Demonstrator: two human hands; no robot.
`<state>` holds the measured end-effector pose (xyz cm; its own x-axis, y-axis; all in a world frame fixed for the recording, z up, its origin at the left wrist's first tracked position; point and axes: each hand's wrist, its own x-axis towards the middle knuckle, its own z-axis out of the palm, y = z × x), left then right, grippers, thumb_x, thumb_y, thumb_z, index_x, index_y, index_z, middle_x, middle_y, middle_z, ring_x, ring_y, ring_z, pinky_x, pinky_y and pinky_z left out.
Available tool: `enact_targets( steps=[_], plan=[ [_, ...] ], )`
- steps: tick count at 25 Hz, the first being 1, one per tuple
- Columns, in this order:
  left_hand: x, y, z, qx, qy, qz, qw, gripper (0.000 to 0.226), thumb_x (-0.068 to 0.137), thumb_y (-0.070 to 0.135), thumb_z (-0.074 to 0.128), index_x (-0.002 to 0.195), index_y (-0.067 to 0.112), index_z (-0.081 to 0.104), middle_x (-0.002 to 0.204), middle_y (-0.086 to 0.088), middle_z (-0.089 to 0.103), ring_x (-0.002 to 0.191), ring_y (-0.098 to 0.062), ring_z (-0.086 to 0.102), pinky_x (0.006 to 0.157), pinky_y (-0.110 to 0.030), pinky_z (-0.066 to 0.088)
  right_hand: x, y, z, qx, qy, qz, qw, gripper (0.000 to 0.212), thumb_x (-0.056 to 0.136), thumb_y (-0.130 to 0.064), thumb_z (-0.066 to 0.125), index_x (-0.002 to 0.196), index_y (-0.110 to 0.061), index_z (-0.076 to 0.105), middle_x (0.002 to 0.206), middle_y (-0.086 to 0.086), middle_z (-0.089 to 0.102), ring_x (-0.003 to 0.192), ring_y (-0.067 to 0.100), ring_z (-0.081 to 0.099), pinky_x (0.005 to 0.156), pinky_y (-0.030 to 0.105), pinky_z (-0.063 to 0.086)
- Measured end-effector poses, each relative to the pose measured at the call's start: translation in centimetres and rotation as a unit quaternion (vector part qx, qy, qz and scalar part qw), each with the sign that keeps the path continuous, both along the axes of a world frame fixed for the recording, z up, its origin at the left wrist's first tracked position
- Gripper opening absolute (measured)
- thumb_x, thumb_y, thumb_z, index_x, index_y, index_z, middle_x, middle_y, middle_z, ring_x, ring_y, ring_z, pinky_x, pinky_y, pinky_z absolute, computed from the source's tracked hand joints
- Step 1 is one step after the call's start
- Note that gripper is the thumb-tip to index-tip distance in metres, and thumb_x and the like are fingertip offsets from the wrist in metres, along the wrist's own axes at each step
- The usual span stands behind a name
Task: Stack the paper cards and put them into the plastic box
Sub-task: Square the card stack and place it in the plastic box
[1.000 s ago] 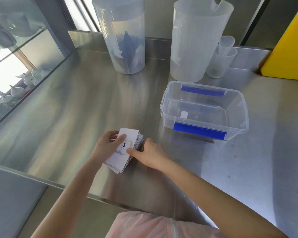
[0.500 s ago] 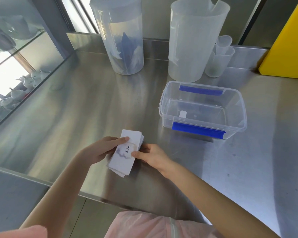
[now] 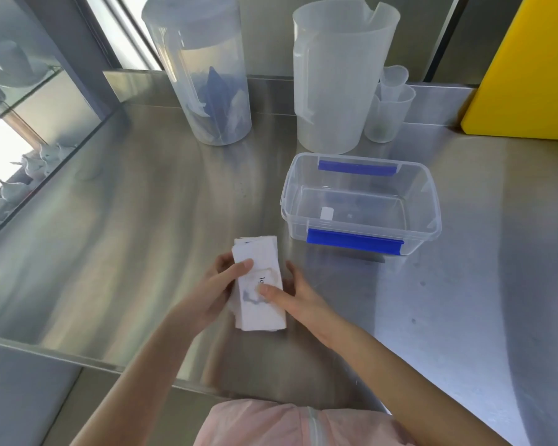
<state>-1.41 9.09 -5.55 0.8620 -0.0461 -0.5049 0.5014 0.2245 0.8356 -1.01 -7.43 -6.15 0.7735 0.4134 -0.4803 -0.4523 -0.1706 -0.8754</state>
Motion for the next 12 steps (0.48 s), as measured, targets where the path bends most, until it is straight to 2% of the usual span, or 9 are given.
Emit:
enact_targets(
  steps=[3, 5, 7, 8, 10, 12],
  plan=[
    [-0.3, -2.9, -0.4, -0.076, -0.017, 0.011, 0.997, 0.06, 0.072, 0.02, 0.057, 0.127, 0.006, 0.041, 0.123, -0.02, 0.055, 0.102, -0.028, 0.059, 0.081, -0.032, 0.056, -0.1, -1.0, -0.3, 0.026, 0.031, -0.025, 0.999, 0.072, 0.075, -0.031, 0.07, 0.134, -0.024, 0.031, 0.124, 0.0, 0.06, 0.108, 0.018, 0.061, 0.096, 0.038, 0.05],
    [-0.5, -3.8, -0.4, -0.08, -0.032, -0.014, 0.996, 0.062, 0.073, 0.017, 0.056, 0.131, 0.009, 0.039, 0.126, -0.018, 0.055, 0.105, -0.026, 0.059, 0.082, -0.031, 0.057, 0.2, -2.4, 0.4, -0.006, -0.002, -0.01, 1.0, 0.078, 0.07, -0.028, 0.073, 0.135, -0.023, 0.03, 0.121, -0.002, 0.058, 0.105, 0.015, 0.06, 0.091, 0.032, 0.051],
    [-0.5, -3.8, -0.1, -0.06, -0.057, -0.079, 0.993, 0.07, 0.072, 0.011, 0.056, 0.137, 0.016, 0.031, 0.129, -0.009, 0.053, 0.107, -0.019, 0.058, 0.079, -0.021, 0.056, 0.7, -4.4, 1.9, -0.081, -0.079, 0.063, 0.992, 0.08, 0.072, -0.024, 0.074, 0.136, -0.024, 0.026, 0.119, -0.006, 0.052, 0.101, 0.008, 0.055, 0.084, 0.018, 0.048],
    [-0.4, -3.7, 0.1, -0.032, -0.076, -0.129, 0.988, 0.075, 0.072, 0.009, 0.058, 0.139, 0.021, 0.027, 0.132, -0.004, 0.051, 0.112, -0.016, 0.055, 0.081, -0.017, 0.053, 1.1, -5.4, 2.8, -0.126, -0.131, 0.11, 0.977, 0.081, 0.072, -0.024, 0.074, 0.137, -0.025, 0.024, 0.121, -0.006, 0.05, 0.104, 0.008, 0.052, 0.085, 0.017, 0.045],
    [0.1, -3.7, 0.4, 0.056, -0.115, -0.231, 0.964, 0.082, 0.068, 0.011, 0.068, 0.136, 0.026, 0.024, 0.132, 0.005, 0.05, 0.117, -0.008, 0.052, 0.084, -0.012, 0.048, 1.8, -7.2, 4.4, -0.237, -0.228, 0.188, 0.925, 0.09, 0.071, -0.035, 0.072, 0.141, -0.028, 0.016, 0.131, -0.002, 0.043, 0.117, 0.014, 0.047, 0.096, 0.024, 0.041],
    [0.9, -4.2, 0.3, 0.176, -0.146, -0.272, 0.935, 0.086, 0.058, 0.027, 0.076, 0.128, 0.027, 0.026, 0.125, 0.01, 0.05, 0.116, -0.007, 0.051, 0.088, -0.01, 0.045, 2.3, -8.3, 5.2, -0.353, -0.288, 0.237, 0.858, 0.094, 0.072, -0.045, 0.067, 0.142, -0.031, 0.007, 0.134, 0.004, 0.037, 0.123, 0.019, 0.04, 0.102, 0.032, 0.037]
  ],
)
